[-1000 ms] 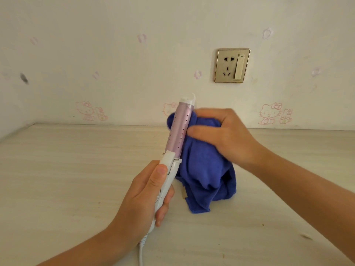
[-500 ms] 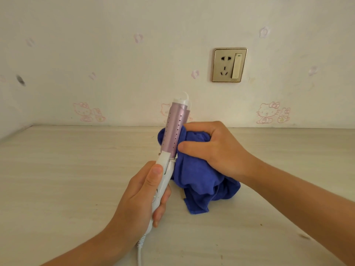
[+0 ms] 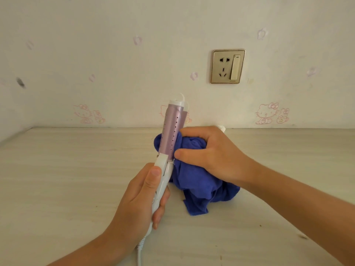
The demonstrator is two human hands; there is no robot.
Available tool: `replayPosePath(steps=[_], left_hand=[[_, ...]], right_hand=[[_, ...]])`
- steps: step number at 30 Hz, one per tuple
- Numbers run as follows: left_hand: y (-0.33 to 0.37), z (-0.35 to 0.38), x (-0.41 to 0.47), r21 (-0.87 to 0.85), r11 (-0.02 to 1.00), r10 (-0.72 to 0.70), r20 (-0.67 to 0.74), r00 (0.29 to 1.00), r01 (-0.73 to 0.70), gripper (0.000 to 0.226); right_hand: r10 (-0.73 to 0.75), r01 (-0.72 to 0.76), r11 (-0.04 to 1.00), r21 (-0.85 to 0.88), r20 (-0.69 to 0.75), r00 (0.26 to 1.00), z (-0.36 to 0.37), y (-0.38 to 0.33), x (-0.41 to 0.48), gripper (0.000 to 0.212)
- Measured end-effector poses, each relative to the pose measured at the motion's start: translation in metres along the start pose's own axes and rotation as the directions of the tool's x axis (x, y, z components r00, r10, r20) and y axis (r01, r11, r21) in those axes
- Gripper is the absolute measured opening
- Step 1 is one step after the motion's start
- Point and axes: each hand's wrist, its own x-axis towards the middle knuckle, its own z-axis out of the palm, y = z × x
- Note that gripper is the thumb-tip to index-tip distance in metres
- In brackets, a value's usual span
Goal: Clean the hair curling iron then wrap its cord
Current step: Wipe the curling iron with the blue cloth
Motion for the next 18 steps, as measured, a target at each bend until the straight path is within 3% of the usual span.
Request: replayPosePath(steps=[6,11,16,18], left_hand=[[-0.001,0.0,-0.001,0.033,0.999,0.009,0.029,1.0,-0.01,0.056],[-0.001,-0.001,-0.003,-0.028,0.999,-0.02,-0.026,0.999,0.019,0.056],[0.002,0.002,-0.002,0.012,1.0,0.023,-0.012,1.0,-0.023,0.054],[0.002,0.003,-0.002,0.019,1.0,0.023,-0.008,1.0,-0.023,0.055]], right_hand=[[-0.012,0.025,0.998,0.059,-0.221,0.975,-0.027,-0.009,0.014,0.022],[0.012,-0.012,1.0,-0.006,0.004,1.0,0.013,-0.003,-0.001,0.016],[0.006,-0.007,0.998,0.064,0.014,1.0,-0.002,-0.001,0.003,0.02],[-0.002,0.008,0.995,0.103,-0.056,0.998,-0.006,-0.003,0.008,0.022]])
